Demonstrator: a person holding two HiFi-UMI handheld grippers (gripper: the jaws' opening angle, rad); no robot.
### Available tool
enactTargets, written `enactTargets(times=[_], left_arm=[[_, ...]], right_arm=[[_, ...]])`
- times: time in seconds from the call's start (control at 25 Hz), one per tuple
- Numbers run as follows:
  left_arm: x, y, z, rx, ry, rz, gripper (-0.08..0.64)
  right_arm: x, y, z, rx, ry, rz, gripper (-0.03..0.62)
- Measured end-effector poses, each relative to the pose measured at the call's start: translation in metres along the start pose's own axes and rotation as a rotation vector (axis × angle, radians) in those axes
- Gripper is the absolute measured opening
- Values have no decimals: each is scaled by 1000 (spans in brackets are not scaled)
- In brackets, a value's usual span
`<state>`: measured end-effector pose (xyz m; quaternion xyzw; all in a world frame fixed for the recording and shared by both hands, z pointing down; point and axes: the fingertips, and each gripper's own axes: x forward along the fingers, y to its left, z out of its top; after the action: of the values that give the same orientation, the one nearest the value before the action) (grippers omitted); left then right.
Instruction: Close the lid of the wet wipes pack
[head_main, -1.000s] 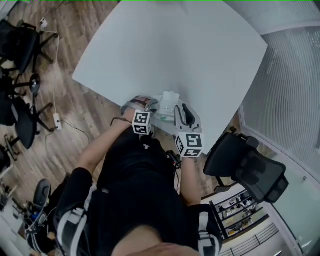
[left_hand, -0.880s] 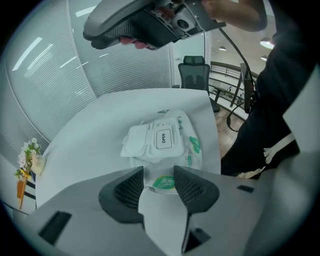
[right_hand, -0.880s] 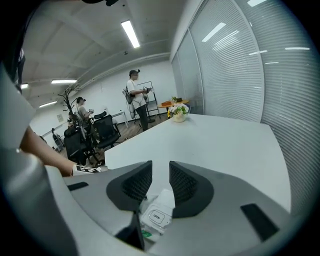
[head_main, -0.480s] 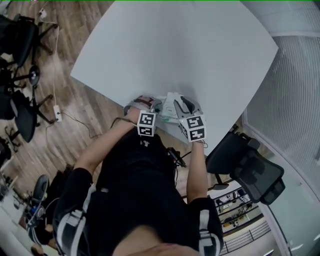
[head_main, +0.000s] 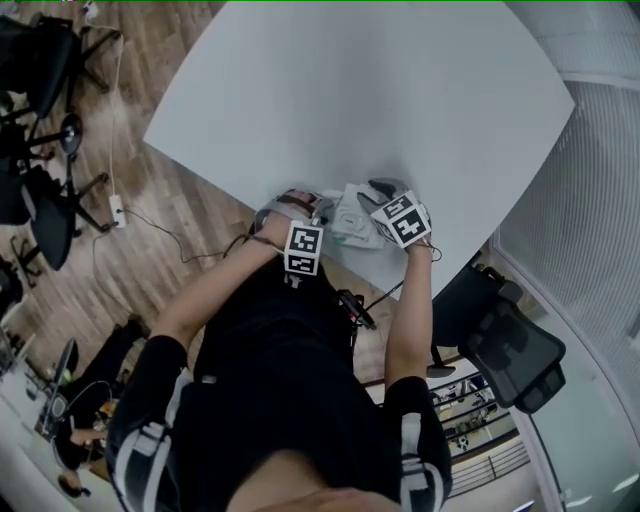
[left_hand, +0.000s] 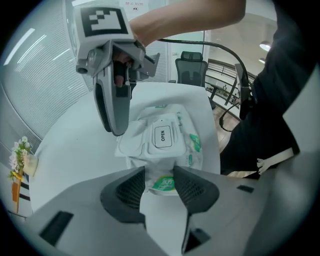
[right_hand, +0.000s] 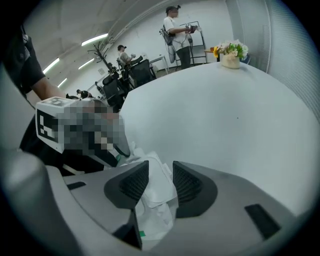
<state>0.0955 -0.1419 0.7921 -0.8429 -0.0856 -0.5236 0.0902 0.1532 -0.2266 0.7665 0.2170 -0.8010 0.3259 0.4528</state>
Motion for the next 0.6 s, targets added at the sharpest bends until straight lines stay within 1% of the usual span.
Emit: enactTargets(times=[0.12,0.24,0.32,0.48,0.6], left_arm=[[-1,0,-2,-7,-4,1,184],[-1,1,-3,-8,-5,-3,184],[-3,1,-4,-8,-7,0,184],[-2,0,-2,-11,-7,11,184],[0,-2,1,-12,0,15,184]], right_arm=[[15,0,-8,-39,77,38,174],[24,3,-12,-36,102,88,173],[24,4,-11,-36,105,104,173],[15,6,-10,-60,100,92,163],[1,9,-8,-74,75,77,147]])
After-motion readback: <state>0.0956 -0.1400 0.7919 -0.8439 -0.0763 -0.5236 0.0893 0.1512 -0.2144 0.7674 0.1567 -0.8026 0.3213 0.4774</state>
